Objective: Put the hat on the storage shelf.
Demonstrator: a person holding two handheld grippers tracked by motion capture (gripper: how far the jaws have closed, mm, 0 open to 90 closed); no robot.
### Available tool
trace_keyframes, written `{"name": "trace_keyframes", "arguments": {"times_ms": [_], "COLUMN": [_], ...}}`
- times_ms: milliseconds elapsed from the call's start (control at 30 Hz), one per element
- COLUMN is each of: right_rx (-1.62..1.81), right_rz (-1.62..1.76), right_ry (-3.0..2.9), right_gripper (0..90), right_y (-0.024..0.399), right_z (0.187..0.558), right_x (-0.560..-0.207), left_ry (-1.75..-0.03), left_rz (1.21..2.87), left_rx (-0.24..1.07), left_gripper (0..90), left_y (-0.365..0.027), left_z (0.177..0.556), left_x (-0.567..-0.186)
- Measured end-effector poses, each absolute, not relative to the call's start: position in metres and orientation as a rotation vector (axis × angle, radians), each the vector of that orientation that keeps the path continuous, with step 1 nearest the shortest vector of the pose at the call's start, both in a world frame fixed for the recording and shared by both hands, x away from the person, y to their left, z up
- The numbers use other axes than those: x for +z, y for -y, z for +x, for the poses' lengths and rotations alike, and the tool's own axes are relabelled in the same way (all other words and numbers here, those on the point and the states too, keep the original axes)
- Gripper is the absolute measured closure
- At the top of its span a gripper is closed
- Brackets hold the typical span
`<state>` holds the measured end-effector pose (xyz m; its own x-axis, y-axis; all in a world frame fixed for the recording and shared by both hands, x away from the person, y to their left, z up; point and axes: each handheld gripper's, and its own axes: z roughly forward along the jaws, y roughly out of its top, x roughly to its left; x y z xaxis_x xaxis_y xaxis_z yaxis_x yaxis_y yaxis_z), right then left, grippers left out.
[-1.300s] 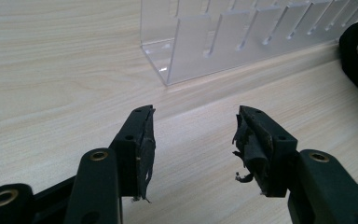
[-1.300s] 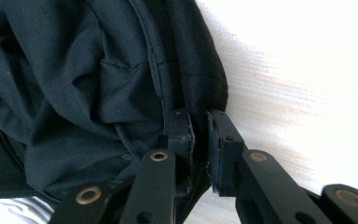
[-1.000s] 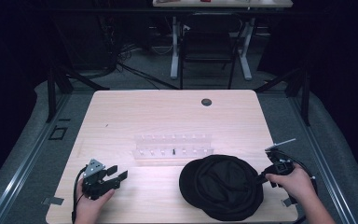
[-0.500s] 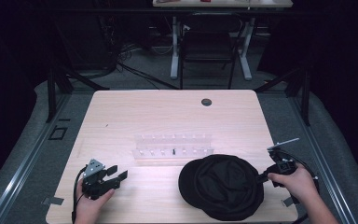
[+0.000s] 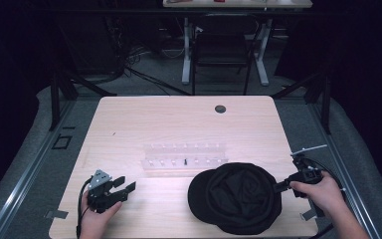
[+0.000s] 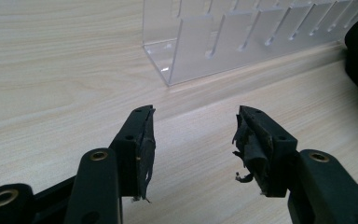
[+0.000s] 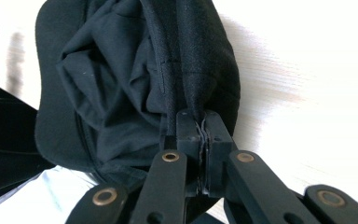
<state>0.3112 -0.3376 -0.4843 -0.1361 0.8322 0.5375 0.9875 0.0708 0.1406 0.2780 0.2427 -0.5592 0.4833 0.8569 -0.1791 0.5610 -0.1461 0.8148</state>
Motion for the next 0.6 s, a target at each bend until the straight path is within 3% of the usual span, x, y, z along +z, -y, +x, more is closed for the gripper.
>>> {"name": "trace_keyframes", "arguments": {"times_ms": [600], "right_rx": [-0.883], "right_rz": [-1.729], "right_ry": [1.905], "right_gripper": [88.2], "right_y": [0.334], "right_z": [0.303], "right_x": [-0.456], "left_ry": [-1.194], "left_rz": [1.831], "left_rx": [0.419], "left_gripper": [47.2], "left_y": [-0.244], "left_z": [0.278], "left_x": [-0.559]}}
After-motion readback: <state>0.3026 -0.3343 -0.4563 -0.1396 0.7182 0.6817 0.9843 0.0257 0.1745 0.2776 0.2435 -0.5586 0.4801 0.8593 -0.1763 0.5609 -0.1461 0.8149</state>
